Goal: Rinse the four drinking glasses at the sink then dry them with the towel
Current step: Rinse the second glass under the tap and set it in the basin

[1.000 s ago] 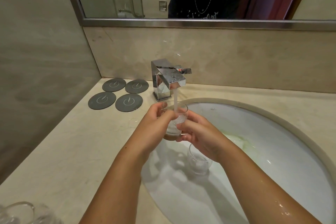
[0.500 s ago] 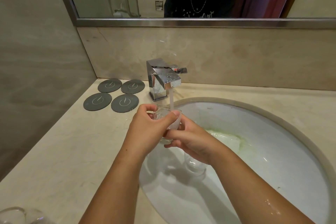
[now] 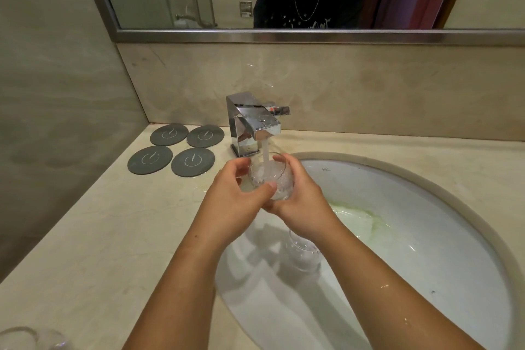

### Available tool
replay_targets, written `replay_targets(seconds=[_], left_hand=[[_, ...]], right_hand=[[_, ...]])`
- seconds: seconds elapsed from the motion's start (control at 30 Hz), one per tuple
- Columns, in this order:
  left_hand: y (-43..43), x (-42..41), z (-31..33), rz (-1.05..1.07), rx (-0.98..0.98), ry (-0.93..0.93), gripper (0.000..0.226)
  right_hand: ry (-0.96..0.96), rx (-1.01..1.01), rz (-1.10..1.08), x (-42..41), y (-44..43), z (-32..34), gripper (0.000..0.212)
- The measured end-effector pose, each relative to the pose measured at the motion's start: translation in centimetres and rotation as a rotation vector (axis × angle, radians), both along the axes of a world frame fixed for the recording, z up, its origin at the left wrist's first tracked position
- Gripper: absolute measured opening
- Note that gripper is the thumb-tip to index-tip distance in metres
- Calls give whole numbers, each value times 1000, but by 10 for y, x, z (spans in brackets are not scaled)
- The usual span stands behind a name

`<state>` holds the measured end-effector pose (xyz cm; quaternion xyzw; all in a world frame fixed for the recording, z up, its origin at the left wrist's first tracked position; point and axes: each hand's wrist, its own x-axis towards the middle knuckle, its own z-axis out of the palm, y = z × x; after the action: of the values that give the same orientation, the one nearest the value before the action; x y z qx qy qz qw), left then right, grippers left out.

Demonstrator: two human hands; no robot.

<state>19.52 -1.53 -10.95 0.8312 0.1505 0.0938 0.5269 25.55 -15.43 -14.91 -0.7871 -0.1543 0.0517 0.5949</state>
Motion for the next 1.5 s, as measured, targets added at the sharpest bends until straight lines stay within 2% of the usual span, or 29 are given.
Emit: replay_targets(seconds=[0.2, 0.37, 0.57, 0.9, 1.03, 1.2, 1.27, 1.37, 1.5], left_hand=[[0, 1, -3, -31, 59, 44, 61], [3, 2, -6, -49, 96, 105, 69], [3, 4, -9, -51, 81, 121, 67], [0, 3, -8, -79, 89, 123, 60], [-3, 2, -8, -92, 106, 122, 56], [-8, -1, -8, -115, 126, 93, 44], [-10, -1, -7, -118, 141, 89, 40], [-13, -2, -6, -121, 184, 90, 37], [-23, -6, -9, -134, 399, 55, 37]], right_hand=[[-213, -394, -8, 9, -10, 8, 89], [-316, -687, 63, 13, -12, 13, 89], [-440, -950, 81, 17, -19, 20, 98], [-678, -1191, -5, 20, -26, 31, 86], [-563, -1108, -30, 26, -36, 26, 87], [-107, -572, -52, 33, -65, 16, 86], [-36, -418, -73, 26, -77, 11, 86], [38, -326, -129, 14, -98, 4, 80], [147, -310, -126, -2, -130, -1, 80]])
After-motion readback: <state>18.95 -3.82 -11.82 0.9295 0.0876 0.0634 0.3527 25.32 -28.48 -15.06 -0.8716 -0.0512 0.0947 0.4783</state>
